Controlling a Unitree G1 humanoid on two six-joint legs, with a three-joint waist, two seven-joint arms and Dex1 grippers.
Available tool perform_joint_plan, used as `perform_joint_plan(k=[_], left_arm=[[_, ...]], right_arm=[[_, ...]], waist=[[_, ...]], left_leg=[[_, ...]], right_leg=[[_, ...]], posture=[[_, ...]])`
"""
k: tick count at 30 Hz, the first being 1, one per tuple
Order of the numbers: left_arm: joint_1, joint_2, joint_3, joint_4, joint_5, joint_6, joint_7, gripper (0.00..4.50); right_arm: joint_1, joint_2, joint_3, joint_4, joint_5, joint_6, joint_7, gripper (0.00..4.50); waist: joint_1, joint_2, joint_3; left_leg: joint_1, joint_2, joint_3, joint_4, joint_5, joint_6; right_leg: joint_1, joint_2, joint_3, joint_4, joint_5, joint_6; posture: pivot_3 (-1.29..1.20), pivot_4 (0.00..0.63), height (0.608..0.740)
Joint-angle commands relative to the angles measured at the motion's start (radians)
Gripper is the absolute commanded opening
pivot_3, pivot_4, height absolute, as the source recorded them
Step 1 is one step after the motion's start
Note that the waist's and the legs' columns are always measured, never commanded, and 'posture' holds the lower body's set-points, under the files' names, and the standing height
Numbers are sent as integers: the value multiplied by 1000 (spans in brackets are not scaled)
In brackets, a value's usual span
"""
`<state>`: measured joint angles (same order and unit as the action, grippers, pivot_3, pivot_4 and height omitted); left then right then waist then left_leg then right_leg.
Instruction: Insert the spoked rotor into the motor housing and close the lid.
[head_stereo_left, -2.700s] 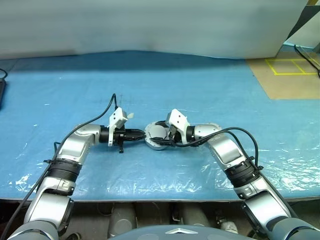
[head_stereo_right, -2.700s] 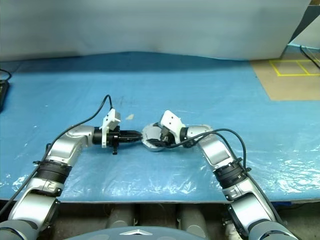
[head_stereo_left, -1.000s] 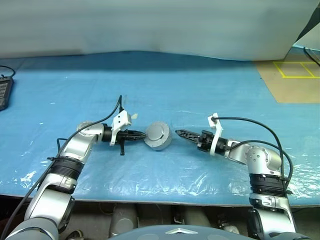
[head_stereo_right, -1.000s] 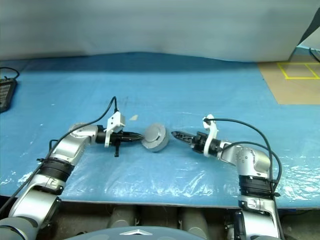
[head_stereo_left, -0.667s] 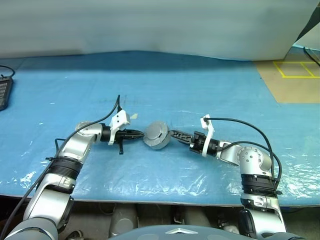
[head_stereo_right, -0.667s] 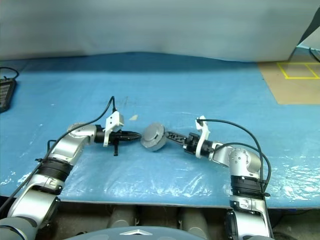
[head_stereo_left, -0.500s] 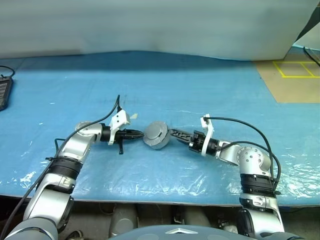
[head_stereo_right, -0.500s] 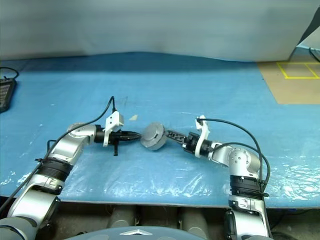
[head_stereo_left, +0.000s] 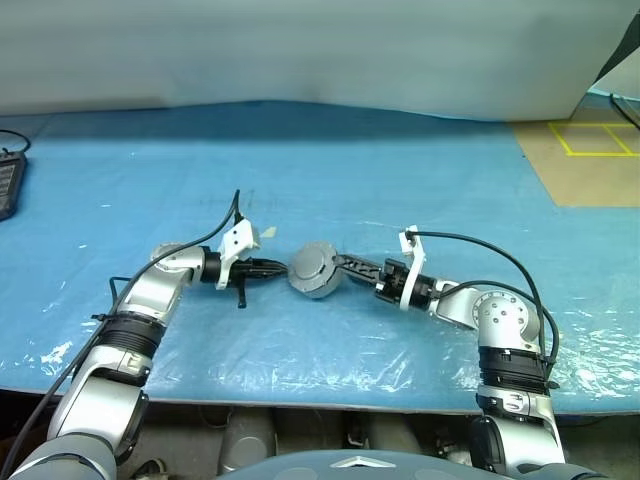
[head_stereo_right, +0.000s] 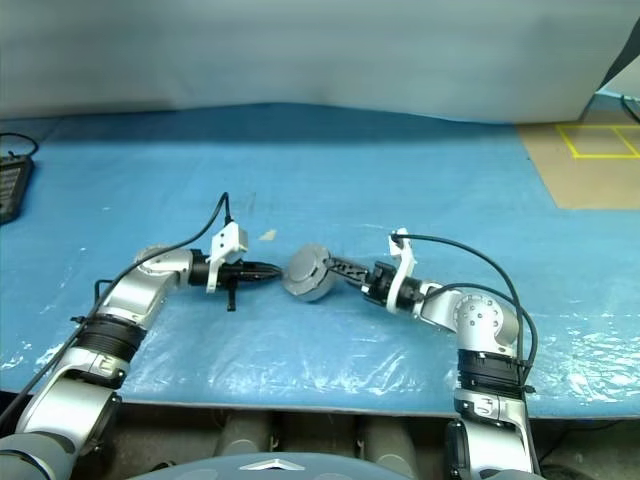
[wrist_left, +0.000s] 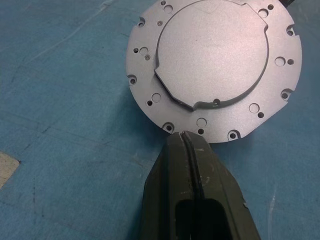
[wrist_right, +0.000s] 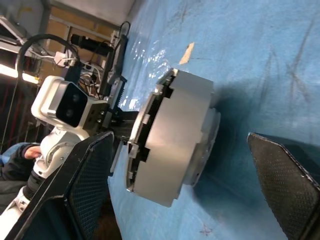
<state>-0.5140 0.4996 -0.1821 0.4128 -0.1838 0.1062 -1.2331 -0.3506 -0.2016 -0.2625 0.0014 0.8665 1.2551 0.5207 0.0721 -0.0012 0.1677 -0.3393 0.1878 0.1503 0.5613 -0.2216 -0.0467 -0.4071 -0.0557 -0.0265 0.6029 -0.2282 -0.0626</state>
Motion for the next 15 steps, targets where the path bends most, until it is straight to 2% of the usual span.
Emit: perform_joint_plan(k=[1,5,12,15], left_arm=[[5,-7,-17,11,21,1,6,0],[3,-9,-17,13,21,0,8,0],[2,-9,-15,15,23,-3,9,0],[2,-10,-14,17,27,-6,9,0]], right_arm=[[-7,-2,5,-30,25,1,0,4466],[3,1,23,-35,23,6,-4,3573],[19,-4,65,-43,5,3,-26,3573],[20,-5,69,-45,8,5,-31,2961]], waist=[[0,0,0],[0,0,0],[-1,0,0],[-2,-1,1]], left_leg=[[0,0,0,0,0,0],[0,0,0,0,0,0],[0,0,0,0,0,0],[-5,0,0,0,0,0]], right_leg=[[0,0,0,0,0,0],[0,0,0,0,0,0],[0,0,0,0,0,0],[-7,0,0,1,0,0]], posture=[[0,150,740],[0,150,740],[0,150,740],[0,150,740]])
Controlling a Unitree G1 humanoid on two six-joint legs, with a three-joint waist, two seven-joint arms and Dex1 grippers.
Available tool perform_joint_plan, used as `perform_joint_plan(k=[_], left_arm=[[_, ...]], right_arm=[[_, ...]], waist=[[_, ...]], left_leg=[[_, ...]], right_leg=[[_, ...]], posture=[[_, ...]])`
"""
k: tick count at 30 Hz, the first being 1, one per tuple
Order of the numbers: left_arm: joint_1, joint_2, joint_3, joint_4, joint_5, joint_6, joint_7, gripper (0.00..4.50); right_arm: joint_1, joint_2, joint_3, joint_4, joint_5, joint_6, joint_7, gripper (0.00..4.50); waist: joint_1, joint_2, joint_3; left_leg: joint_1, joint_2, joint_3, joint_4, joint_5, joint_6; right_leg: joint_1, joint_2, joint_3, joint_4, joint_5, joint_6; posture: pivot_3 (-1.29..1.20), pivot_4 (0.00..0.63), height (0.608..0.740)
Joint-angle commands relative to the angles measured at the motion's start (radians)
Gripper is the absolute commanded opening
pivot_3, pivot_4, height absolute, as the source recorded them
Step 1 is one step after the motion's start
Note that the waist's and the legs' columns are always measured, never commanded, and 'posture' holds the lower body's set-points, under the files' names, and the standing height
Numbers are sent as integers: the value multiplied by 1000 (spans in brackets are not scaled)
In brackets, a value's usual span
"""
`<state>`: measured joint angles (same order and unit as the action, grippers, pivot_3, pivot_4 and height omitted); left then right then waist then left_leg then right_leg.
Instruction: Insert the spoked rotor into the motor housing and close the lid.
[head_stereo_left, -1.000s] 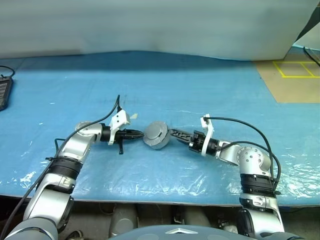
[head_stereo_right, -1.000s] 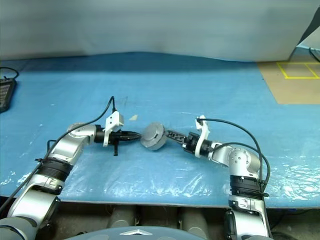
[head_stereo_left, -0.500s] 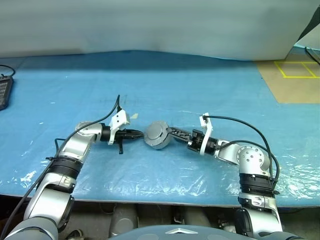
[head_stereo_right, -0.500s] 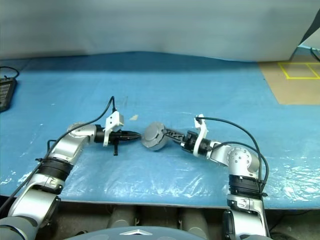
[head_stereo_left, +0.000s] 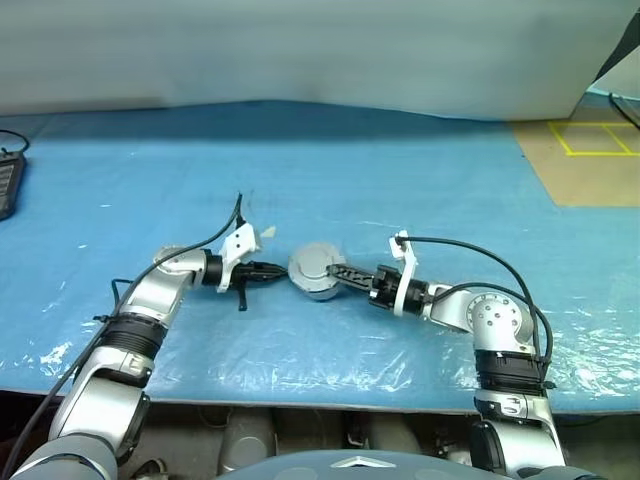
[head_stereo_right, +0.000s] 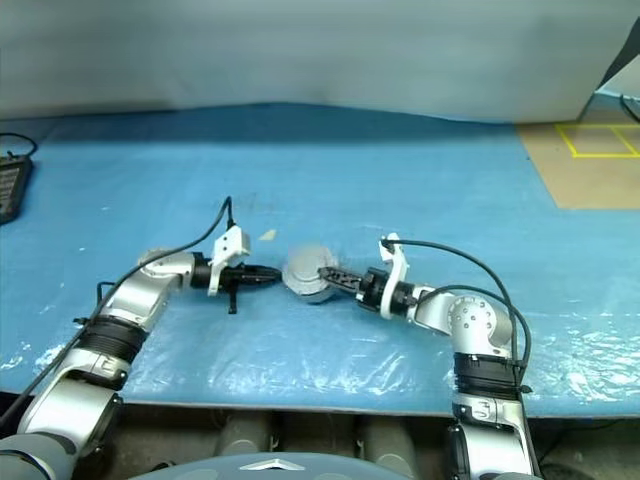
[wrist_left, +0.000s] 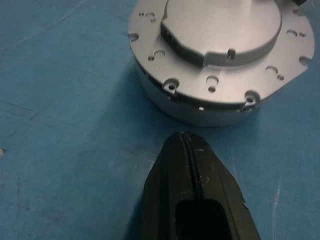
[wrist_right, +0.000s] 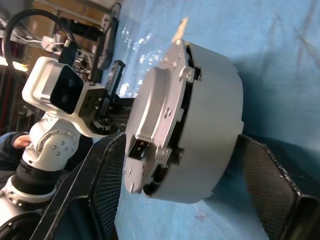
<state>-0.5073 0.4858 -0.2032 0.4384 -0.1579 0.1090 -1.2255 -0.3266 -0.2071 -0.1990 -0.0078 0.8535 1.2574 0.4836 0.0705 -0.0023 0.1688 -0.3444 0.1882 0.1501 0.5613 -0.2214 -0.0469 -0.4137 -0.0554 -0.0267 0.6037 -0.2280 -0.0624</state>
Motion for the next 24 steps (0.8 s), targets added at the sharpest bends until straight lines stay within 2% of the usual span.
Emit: perform_joint_plan(k=[1,3,19,24], left_arm=[[-5,3,8,-8,2,-10,2,0],[-5,2,9,-6,4,-13,4,0],[1,3,11,-12,-2,-10,-2,0],[-51,-30,91,1,-68,11,45,0]], right_arm=[[-3,0,5,-36,22,3,6,2660],[-2,0,3,-35,29,4,4,2429],[-2,14,-24,-27,54,-4,-3,2429],[0,9,-12,-30,43,-14,-2,2429]], waist=[[-3,0,0],[-3,0,0],[-1,0,0],[-1,0,0]], left_leg=[[-2,0,0,0,0,0],[-4,0,0,0,0,0],[-5,0,0,0,1,-1],[-5,-1,0,0,1,-1]], right_leg=[[-4,0,0,1,0,0],[-5,1,0,2,2,3],[-5,1,0,3,1,0],[-5,1,0,3,1,0]], posture=[[0,150,740],[0,150,740],[0,150,740],[0,150,740]])
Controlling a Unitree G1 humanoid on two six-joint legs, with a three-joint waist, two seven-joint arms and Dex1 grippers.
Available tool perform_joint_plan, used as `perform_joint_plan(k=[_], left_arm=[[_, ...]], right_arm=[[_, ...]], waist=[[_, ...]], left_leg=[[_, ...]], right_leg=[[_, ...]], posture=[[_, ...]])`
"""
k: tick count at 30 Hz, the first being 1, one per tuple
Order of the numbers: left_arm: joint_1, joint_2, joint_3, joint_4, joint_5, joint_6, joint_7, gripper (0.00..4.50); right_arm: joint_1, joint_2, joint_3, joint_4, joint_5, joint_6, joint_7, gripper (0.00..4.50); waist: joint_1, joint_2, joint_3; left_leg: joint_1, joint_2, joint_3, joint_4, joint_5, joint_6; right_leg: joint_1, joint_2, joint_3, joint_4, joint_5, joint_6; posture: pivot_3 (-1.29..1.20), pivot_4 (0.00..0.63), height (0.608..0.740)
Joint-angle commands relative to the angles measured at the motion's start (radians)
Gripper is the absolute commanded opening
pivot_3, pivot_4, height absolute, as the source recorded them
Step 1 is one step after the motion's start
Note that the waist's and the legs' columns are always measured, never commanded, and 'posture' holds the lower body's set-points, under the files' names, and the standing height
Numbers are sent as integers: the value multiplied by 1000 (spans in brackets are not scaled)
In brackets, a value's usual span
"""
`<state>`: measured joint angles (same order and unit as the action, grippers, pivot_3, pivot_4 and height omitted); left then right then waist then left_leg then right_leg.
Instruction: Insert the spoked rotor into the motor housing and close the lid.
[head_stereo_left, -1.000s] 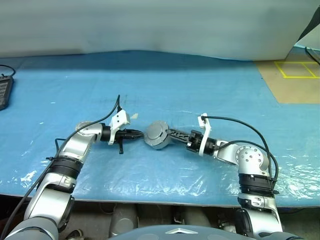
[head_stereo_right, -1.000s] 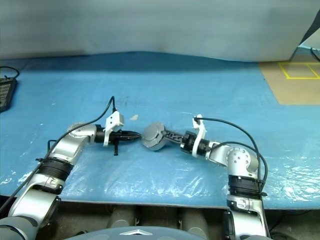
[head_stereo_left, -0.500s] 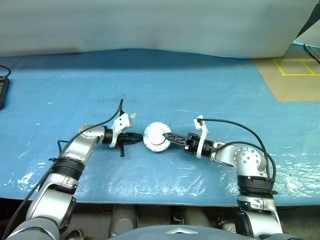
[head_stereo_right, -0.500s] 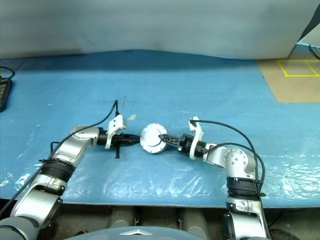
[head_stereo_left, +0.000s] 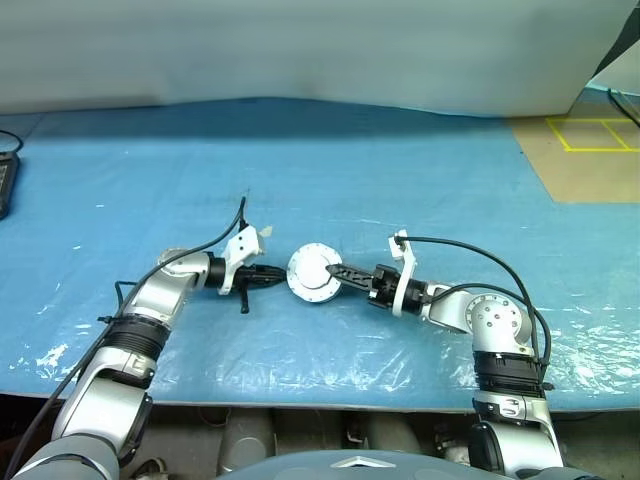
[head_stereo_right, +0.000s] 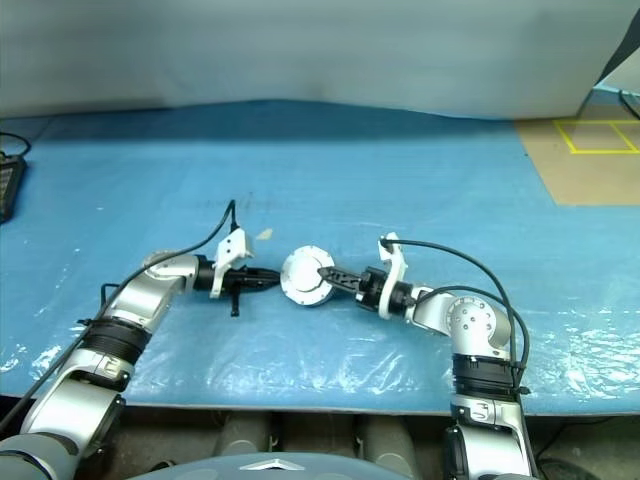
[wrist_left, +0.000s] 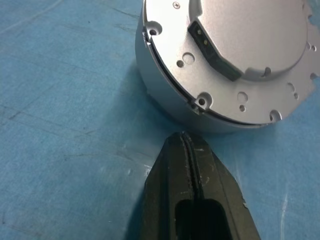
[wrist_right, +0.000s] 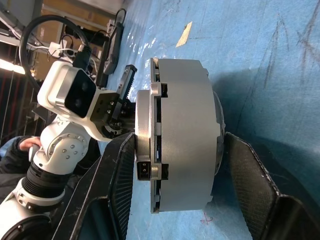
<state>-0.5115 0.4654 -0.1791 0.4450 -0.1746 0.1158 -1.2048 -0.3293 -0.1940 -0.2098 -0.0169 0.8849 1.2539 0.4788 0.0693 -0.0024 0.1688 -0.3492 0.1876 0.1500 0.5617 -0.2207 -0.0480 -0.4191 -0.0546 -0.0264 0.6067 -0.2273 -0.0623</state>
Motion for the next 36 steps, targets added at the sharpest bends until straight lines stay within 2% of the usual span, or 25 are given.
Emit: perform_joint_plan(k=[1,3,7,15,23,28,34,36], left_arm=[[-56,-13,76,-6,-57,4,28,0],[-66,-15,83,-17,-72,12,15,0],[-68,-19,74,-29,-71,23,6,862],[-18,-13,37,-94,-75,83,-42,862],[-23,-18,60,-85,-74,65,-7,862],[-66,-31,102,-5,-43,-14,99,862],[-72,-25,103,14,-47,-34,93,862],[-67,-27,99,10,-47,-36,88,896]], right_arm=[[3,-5,0,-21,11,-11,3,2429],[5,-7,3,-18,8,-13,5,2429],[4,-10,10,-15,2,-18,6,2429],[6,-8,11,-18,1,-25,4,2429],[9,-7,10,-13,0,-27,1,2429],[7,-9,12,-4,-19,-45,-12,2429],[7,-34,44,12,-51,-77,1,2429],[9,-38,49,12,-51,-83,5,3155]], waist=[[0,0,0],[1,0,0],[-1,0,0],[1,0,0],[1,0,0],[1,0,0],[1,0,0],[1,0,0]], left_leg=[[0,0,0,0,0,0],[0,0,0,0,0,0],[0,0,0,0,0,0],[0,0,0,0,0,0],[0,0,0,0,0,0],[0,0,0,1,0,0],[0,0,0,1,1,0],[0,0,0,1,1,0]], right_leg=[[0,0,0,0,0,0],[0,0,0,0,0,0],[0,0,0,0,0,0],[0,0,0,0,0,0],[0,0,0,1,0,0],[1,0,0,1,0,0],[1,0,0,1,1,1],[1,0,0,1,1,2]], posture=[[0,150,740],[0,150,740],[0,150,740],[0,150,740],[0,150,740],[0,150,740],[0,150,740],[0,150,740]])
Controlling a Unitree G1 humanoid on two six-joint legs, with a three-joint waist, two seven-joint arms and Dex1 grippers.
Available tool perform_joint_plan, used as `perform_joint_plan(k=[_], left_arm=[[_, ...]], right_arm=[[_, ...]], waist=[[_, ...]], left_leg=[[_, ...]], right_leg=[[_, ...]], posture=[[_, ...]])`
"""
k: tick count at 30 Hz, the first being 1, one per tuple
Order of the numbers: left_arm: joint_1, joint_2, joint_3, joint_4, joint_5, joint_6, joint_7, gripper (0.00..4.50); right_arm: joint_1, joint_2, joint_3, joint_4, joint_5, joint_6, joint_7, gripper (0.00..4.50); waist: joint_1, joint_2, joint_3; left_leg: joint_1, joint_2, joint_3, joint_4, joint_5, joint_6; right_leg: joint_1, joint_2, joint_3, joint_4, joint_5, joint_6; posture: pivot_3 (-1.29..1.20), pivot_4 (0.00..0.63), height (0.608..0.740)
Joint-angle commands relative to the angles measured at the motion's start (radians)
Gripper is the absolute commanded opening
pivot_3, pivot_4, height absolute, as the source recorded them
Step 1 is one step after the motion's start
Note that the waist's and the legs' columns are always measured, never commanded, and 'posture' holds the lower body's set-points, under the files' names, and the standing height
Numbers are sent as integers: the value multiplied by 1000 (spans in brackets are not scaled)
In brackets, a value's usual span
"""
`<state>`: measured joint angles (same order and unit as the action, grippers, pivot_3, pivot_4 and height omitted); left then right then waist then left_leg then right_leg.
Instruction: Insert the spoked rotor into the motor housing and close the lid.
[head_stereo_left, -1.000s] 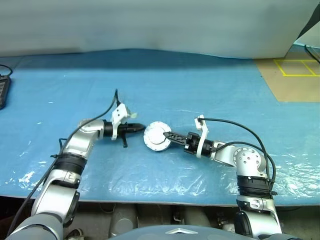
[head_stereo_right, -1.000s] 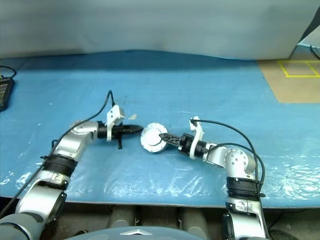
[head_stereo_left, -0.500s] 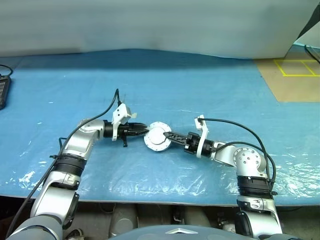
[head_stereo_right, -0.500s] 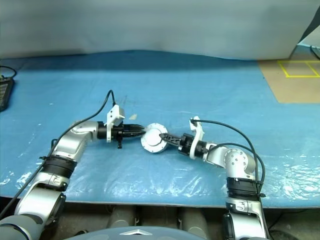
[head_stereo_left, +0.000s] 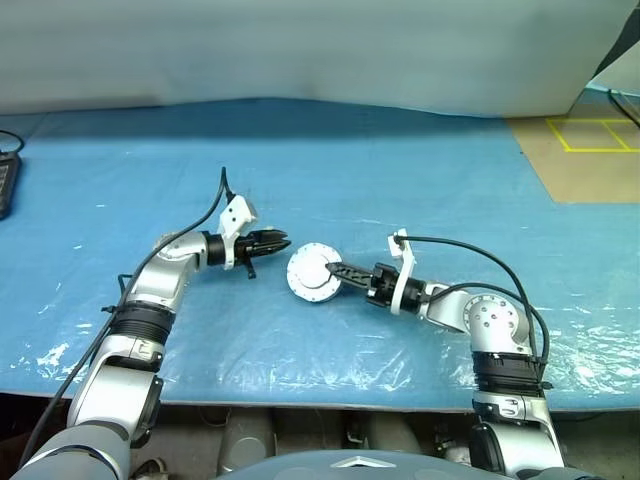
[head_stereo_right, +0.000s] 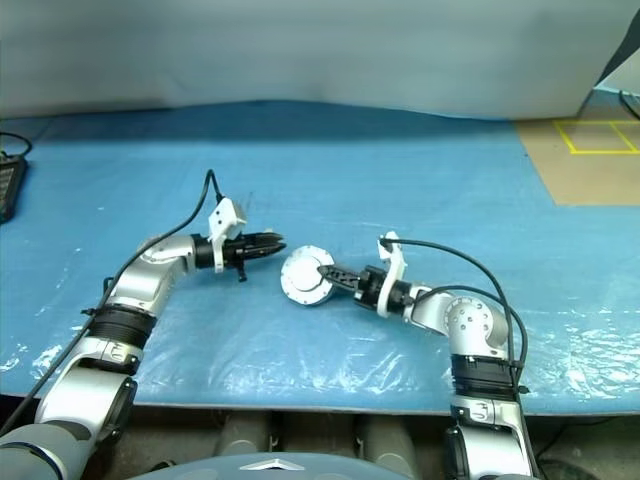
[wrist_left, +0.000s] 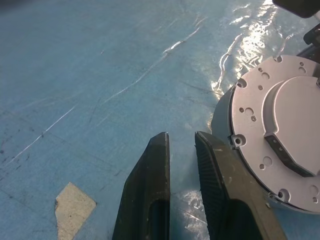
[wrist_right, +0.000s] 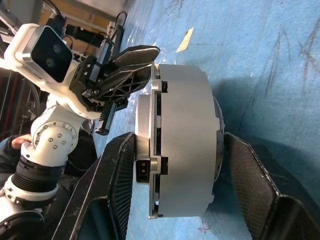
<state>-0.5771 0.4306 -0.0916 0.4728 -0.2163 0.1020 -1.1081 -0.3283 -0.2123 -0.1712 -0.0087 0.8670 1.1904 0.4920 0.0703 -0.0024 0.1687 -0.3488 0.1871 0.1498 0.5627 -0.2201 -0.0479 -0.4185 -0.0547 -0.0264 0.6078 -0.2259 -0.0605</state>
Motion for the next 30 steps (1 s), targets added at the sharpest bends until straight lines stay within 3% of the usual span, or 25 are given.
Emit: perform_joint_plan(k=[1,4,10,15,22,30], left_arm=[[2,7,9,-20,-4,-23,-9,896],[11,4,1,-30,-4,-16,-14,896],[22,5,-6,-39,-4,-12,-26,896],[25,8,-6,-43,-4,-8,-29,896],[25,12,-5,-39,-4,-15,-35,896],[40,37,17,-57,-30,-15,-73,896]], right_arm=[[9,-18,11,3,-34,-25,-9,3438],[10,-4,0,2,-44,-48,-28,4381],[4,-29,10,11,-122,-164,-42,4381],[-1,-102,92,2,-287,-370,-19,4381],[-27,-110,234,-58,-449,-678,100,4381],[-25,-100,312,-50,-499,-806,217,4381]], waist=[[1,0,0],[0,0,0],[0,0,0],[1,0,0],[-9,0,0],[-7,-1,0]], left_leg=[[0,0,0,0,0,0],[0,0,0,0,0,0],[1,0,0,0,0,0],[0,0,0,0,0,0],[0,0,0,1,0,0],[-1,0,0,0,2,3]], right_leg=[[0,0,0,0,0,0],[0,0,0,0,0,0],[1,0,0,0,-1,-2],[1,0,0,0,-1,-1],[0,1,0,0,1,2],[0,1,0,0,1,1]], posture=[[0,150,740],[0,150,740],[0,150,740],[0,150,740],[0,150,740],[0,150,740]])
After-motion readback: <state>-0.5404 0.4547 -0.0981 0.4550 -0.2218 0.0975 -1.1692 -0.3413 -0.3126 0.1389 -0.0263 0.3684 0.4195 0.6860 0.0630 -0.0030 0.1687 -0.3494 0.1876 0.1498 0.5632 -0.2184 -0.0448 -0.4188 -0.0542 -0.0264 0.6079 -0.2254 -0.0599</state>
